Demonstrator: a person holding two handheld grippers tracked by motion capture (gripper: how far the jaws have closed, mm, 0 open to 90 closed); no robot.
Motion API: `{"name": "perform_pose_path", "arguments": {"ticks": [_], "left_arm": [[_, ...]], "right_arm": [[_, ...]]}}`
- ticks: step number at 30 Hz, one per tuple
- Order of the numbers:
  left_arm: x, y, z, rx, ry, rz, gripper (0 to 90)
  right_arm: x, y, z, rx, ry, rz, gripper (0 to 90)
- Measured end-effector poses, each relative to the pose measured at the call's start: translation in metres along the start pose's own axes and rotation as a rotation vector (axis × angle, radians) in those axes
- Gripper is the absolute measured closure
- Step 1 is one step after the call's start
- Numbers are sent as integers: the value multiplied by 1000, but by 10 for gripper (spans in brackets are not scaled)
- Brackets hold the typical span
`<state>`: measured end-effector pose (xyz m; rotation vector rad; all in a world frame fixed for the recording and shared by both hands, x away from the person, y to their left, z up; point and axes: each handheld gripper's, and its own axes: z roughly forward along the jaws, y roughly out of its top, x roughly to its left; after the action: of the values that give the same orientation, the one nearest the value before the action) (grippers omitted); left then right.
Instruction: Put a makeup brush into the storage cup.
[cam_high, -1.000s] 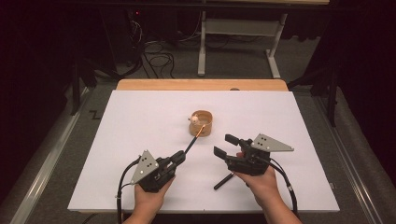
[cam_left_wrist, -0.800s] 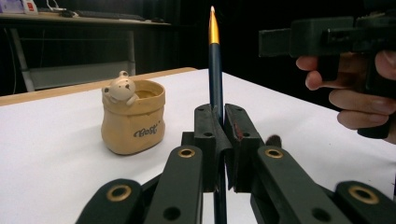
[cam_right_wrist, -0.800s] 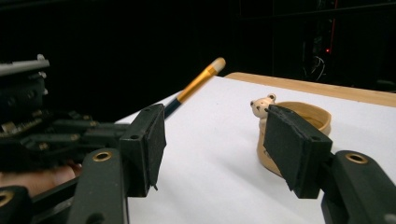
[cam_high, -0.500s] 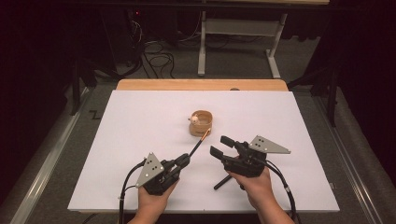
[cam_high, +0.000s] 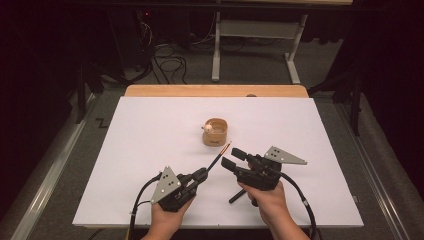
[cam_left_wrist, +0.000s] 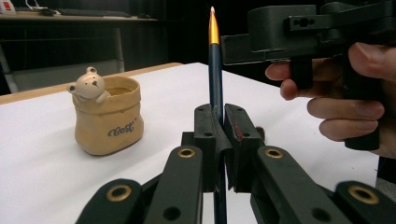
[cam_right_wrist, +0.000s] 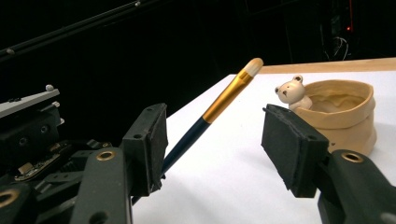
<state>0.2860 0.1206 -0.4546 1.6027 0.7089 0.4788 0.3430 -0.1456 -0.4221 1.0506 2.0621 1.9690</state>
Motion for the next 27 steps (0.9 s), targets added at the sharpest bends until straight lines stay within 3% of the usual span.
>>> {"name": "perform_pose_path", "arguments": {"ticks": [9,27], "left_arm": [[-3,-2,2,9,-9,11,845],[-8,-3,5,15,-24,28,845]], "right_arm": [[-3,-4,4,7,25,53,446],[-6,-5,5,11,62,97,539]]}}
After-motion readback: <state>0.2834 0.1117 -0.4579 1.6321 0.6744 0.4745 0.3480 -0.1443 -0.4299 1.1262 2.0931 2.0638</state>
